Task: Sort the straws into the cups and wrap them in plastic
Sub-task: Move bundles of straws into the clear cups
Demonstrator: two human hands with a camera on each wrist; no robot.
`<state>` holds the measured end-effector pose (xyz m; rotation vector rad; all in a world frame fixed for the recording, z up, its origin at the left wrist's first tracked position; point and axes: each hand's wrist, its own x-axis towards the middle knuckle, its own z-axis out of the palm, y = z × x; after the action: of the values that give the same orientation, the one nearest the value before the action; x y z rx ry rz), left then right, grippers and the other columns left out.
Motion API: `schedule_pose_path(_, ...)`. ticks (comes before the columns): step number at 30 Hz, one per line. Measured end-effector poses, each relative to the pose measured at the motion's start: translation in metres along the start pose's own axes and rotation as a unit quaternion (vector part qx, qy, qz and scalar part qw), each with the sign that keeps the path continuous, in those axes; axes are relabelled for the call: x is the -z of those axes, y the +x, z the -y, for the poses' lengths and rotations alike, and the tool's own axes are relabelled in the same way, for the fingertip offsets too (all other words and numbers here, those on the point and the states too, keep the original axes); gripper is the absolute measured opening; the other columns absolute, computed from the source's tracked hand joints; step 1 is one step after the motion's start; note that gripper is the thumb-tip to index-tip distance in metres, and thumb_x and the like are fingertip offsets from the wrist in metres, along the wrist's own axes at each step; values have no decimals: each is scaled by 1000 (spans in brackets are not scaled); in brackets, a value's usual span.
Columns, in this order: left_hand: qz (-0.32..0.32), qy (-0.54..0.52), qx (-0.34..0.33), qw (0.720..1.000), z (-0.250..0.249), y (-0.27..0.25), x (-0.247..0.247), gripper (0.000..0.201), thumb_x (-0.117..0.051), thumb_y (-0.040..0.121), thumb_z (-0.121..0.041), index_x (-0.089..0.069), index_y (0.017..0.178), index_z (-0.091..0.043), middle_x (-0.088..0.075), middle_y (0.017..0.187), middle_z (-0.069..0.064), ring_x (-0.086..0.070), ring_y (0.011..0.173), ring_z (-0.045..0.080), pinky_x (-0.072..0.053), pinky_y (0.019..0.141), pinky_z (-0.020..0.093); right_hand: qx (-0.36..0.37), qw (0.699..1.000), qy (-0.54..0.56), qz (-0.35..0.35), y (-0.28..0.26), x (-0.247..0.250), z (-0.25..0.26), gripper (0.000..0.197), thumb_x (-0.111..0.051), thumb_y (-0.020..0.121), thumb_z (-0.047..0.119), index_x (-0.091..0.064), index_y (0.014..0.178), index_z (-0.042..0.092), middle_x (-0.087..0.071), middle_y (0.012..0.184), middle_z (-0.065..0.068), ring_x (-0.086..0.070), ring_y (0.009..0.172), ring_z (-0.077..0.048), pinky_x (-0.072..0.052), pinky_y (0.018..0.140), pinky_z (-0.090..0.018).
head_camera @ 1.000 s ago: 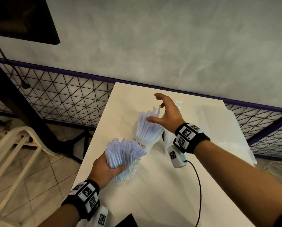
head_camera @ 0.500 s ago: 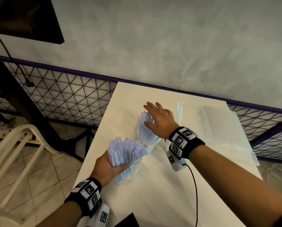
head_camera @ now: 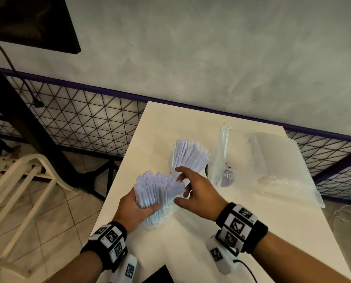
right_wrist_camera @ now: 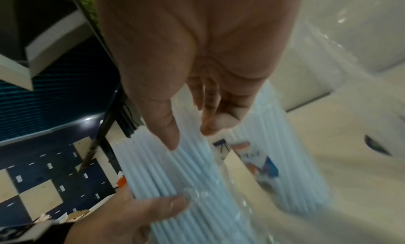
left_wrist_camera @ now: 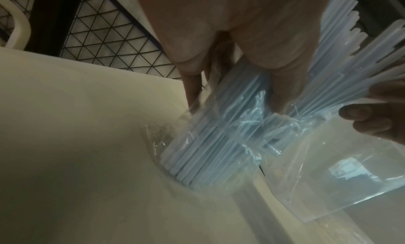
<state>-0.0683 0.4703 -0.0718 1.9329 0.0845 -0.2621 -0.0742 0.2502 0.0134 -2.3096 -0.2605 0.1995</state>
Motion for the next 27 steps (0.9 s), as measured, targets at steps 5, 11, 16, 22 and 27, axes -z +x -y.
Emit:
schedule_pose_path(5,9,-9,-5,1000,1,-1,0,56,-90,67,-20,-64,117,-22,-73,95,-9,-68,84,-8,-50,65,6,-33,984,164,-60,-4,-30,-11,50,-83,75,15,-60,117,31,-65,105,2,-62,76,-9,-55,75,-25)
schedule_pose_path(11,7,-5,-6,1000,5,2,1,56,-90,67,-20,-65,116,-20,-74,96,-6,-69,84,-5,-52,67,9,26,994,75,-73,6,-37,-17,22,-76,83,17,-66,101,8,-58,96,3,-54,71,3,-41,69,-10)
schedule_pose_path(16,1,-2,-1,1000,8,3,0,57,-92,64,-21,-66,115,-19,-74,97,-6,-69,88,0,-52,70,11,68,995,-12,-78,10,-30,-11,10,-69,89,18,-65,85,10,-55,87,5,-50,68,-3,-36,67,-7)
schedule_pose_path(22,1,-3,-9,1000,6,2,-1,62,-91,65,-21,-63,121,-20,-72,102,-9,-67,92,-2,-49,72,7,-3,990,90,-111,6,-36,-9,21,-72,76,7,-57,76,22,-53,64,13,-50,58,-3,-36,59,-9)
schedule_pose_path(27,2,2,-3,1000,7,3,-1,59,-92,65,-20,-65,118,-19,-72,98,-8,-68,89,0,-51,65,8,-14,987,123,-107,8,-42,-8,28,-74,79,11,-66,105,20,-68,91,2,-61,77,-4,-44,71,-9)
